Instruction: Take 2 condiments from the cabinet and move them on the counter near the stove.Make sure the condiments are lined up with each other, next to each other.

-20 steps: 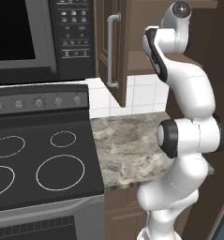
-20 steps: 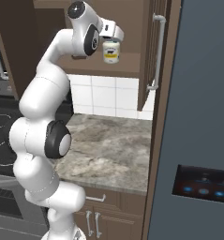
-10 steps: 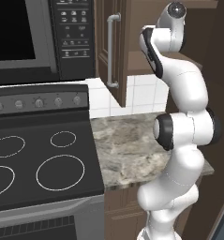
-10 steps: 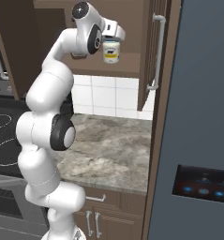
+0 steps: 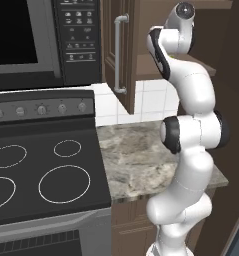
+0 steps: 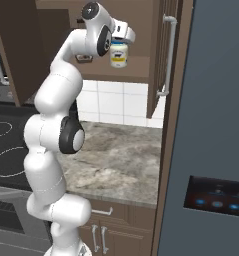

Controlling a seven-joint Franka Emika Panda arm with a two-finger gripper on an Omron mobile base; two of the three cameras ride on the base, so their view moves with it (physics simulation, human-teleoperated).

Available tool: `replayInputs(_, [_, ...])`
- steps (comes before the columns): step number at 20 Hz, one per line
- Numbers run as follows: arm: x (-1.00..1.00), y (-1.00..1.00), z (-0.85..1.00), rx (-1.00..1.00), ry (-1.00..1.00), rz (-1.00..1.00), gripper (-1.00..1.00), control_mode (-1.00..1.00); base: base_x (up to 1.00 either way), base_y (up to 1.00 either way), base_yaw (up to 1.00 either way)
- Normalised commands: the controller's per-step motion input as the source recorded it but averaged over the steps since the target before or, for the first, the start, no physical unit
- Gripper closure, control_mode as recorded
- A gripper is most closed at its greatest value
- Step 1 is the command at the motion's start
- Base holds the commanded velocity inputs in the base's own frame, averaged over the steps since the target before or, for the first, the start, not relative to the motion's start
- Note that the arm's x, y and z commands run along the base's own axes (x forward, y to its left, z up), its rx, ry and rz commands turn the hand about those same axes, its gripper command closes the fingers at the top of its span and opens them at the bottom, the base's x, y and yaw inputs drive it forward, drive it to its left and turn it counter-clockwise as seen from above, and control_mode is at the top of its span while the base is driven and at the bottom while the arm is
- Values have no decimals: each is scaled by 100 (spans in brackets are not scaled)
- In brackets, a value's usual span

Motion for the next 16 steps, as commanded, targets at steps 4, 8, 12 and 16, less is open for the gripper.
replayInputs(4, [19, -3, -5, 1, 1, 0, -100, -100, 0, 0, 0])
replayInputs(8, [3, -1, -14, 0, 4, 0, 100, -100, 0, 0, 0])
replayInputs(12, [0, 0, -17, 0, 5, 0, 100, -100, 0, 0, 0])
replayInputs(16, [-44, 0, -2, 3, -2, 0, 100, -100, 0, 0, 0])
